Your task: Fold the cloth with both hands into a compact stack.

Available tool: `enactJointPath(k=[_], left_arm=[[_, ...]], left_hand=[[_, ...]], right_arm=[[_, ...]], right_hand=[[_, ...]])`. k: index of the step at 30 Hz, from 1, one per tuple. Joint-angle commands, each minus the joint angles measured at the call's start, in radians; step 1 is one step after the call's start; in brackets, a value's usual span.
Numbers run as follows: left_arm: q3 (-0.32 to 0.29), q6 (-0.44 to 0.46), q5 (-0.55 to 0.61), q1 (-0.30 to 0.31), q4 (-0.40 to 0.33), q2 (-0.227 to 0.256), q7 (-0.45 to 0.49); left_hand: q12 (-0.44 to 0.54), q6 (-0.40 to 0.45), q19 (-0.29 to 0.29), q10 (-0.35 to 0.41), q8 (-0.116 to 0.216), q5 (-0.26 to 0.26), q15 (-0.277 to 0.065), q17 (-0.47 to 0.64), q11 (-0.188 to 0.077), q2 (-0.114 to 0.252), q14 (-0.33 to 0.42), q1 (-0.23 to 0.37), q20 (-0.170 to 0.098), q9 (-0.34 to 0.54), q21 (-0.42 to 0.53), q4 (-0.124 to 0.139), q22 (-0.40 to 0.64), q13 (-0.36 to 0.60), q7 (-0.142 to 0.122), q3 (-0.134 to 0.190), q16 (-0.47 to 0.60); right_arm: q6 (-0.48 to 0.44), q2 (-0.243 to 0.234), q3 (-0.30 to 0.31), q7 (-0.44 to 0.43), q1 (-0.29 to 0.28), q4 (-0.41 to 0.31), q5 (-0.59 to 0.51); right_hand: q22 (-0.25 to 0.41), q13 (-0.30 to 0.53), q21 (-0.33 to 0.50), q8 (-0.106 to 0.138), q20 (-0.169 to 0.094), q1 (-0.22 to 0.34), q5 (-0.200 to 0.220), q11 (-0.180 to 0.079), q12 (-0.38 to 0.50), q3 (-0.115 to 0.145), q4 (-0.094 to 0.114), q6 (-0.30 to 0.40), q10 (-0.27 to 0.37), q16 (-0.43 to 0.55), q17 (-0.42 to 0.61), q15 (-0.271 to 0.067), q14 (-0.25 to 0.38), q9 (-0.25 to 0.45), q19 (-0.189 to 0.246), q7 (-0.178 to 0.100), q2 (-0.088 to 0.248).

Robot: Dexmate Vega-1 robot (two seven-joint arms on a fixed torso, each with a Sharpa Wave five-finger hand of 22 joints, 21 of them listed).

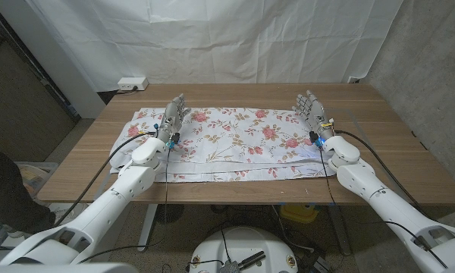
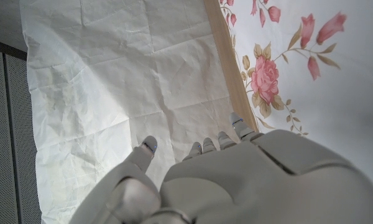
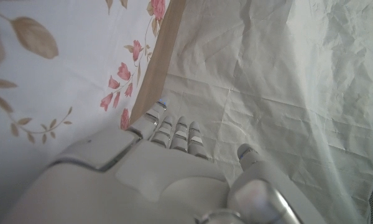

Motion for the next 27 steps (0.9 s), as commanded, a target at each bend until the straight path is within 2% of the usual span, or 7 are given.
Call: enactJointPath(k=[1,10,16,21,27], left_arm=[[-0.089,0.035,0.072,0.026,-0.013,-0.06,-0.047],[-0.135,0.048,0.118,0.041,-0.023,-0.087,-0.078],[-0.155,0.058,0.135,0.051,-0.033,-0.098,-0.092],[-0.167,0.06,0.146,0.054,-0.036,-0.104,-0.105],[-0.177,0.062,0.155,0.056,-0.037,-0.11,-0.117]], left_hand=[[0.008,-0.046,-0.007,-0.014,0.007,0.005,-0.001,0.001,-0.001,0.093,-0.009,-0.002,0.0,0.004,0.004,-0.001,0.004,0.004,-0.002,0.007,0.007],[0.019,-0.028,0.0,0.013,0.013,0.005,0.011,0.001,0.005,0.088,0.004,-0.004,0.008,0.004,0.003,-0.002,0.004,0.004,-0.005,0.006,0.011],[0.028,0.01,0.014,0.044,0.023,0.004,0.034,0.001,0.011,0.082,0.026,-0.007,0.023,0.005,0.004,-0.003,0.004,0.004,-0.008,0.004,0.016],[0.034,0.034,0.023,0.066,0.029,0.003,0.04,0.001,0.013,0.08,0.038,-0.008,0.032,0.006,0.005,-0.004,0.005,0.005,-0.01,0.003,0.018],[0.038,0.054,0.032,0.082,0.032,0.003,0.042,0.001,0.013,0.079,0.05,-0.008,0.036,0.007,0.006,-0.005,0.005,0.006,-0.014,0.004,0.02]], right_arm=[[-0.019,0.009,0.023,-0.004,-0.015,-0.019,-0.026],[-0.031,-0.022,0.032,-0.08,-0.034,-0.068,-0.117],[-0.03,-0.036,0.038,-0.11,-0.038,-0.073,-0.157],[-0.04,-0.053,0.042,-0.14,-0.044,-0.083,-0.192],[-0.065,-0.082,0.042,-0.184,-0.059,-0.112,-0.242]], right_hand=[[0.005,0.003,0.006,0.006,-0.007,0.008,0.005,0.002,0.005,0.005,-0.005,0.007,0.006,0.004,0.001,-0.005,-0.002,0.001,0.009,0.002,0.022],[0.004,0.003,0.006,0.007,0.01,0.043,0.003,0.019,0.01,0.012,-0.043,0.01,0.023,0.003,-0.005,0.014,0.004,0.0,0.013,0.01,0.006],[0.004,0.002,0.007,0.011,0.017,0.072,0.0,0.023,0.014,0.021,-0.071,0.024,0.04,0.006,-0.006,0.022,0.018,-0.001,0.019,0.011,0.003],[0.005,0.003,0.011,0.017,0.027,0.105,-0.005,0.028,0.02,0.032,-0.103,0.046,0.067,0.01,-0.006,0.028,0.039,-0.001,0.035,0.009,0.004],[0.005,0.003,0.011,0.018,0.029,0.121,-0.009,0.029,0.021,0.037,-0.119,0.056,0.076,0.011,-0.006,0.029,0.047,0.0,0.039,0.005,0.005]])
